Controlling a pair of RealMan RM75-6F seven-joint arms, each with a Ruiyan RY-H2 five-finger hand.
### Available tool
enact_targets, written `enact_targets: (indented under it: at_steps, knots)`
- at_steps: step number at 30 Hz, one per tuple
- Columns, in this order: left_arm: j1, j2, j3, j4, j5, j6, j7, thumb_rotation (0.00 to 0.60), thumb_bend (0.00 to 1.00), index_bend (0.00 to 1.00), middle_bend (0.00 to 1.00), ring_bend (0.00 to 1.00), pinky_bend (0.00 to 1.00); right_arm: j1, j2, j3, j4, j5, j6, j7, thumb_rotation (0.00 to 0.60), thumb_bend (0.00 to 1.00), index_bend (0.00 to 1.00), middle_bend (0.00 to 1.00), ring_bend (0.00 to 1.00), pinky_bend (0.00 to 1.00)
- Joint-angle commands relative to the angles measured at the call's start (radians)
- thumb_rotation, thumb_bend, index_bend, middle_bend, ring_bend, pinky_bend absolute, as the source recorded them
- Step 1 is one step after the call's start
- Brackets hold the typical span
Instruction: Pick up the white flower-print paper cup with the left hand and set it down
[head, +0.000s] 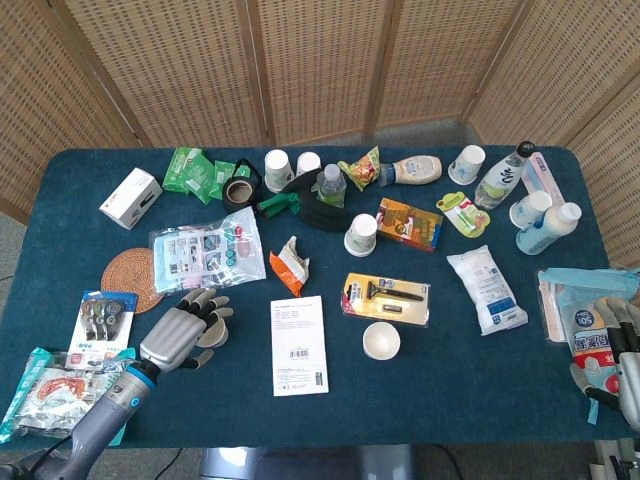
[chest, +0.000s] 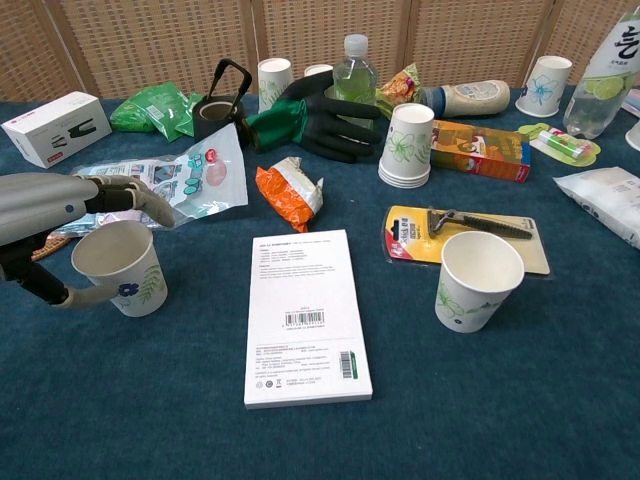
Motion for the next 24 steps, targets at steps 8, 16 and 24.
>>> enact_targets:
  at_steps: [8, 16, 24]
  knots:
    - [0.001, -0.035, 0.017, 0.032, -0.013, 0.016, -0.025, 0.6, 0.37, 0.24, 0.26, 0.23, 0.33, -0.011, 0.005, 0.002, -0.002, 0.02, 0.0, 0.001, 0.511, 0.33, 0.0, 0.0, 0.0, 0.0]
    - [-0.005, -0.061, 0.012, 0.058, -0.012, 0.037, -0.03, 0.6, 0.39, 0.3, 0.29, 0.32, 0.54, -0.011, 0.01, 0.006, -0.008, 0.029, -0.008, -0.004, 0.509, 0.33, 0.0, 0.0, 0.0, 0.0]
    - [-0.029, 0.0, 0.002, 0.043, 0.008, 0.042, 0.005, 0.6, 0.41, 0.31, 0.29, 0.33, 0.56, -0.012, 0.01, 0.009, -0.007, 0.035, -0.014, 0.003, 0.509, 0.33, 0.0, 0.0, 0.0, 0.0]
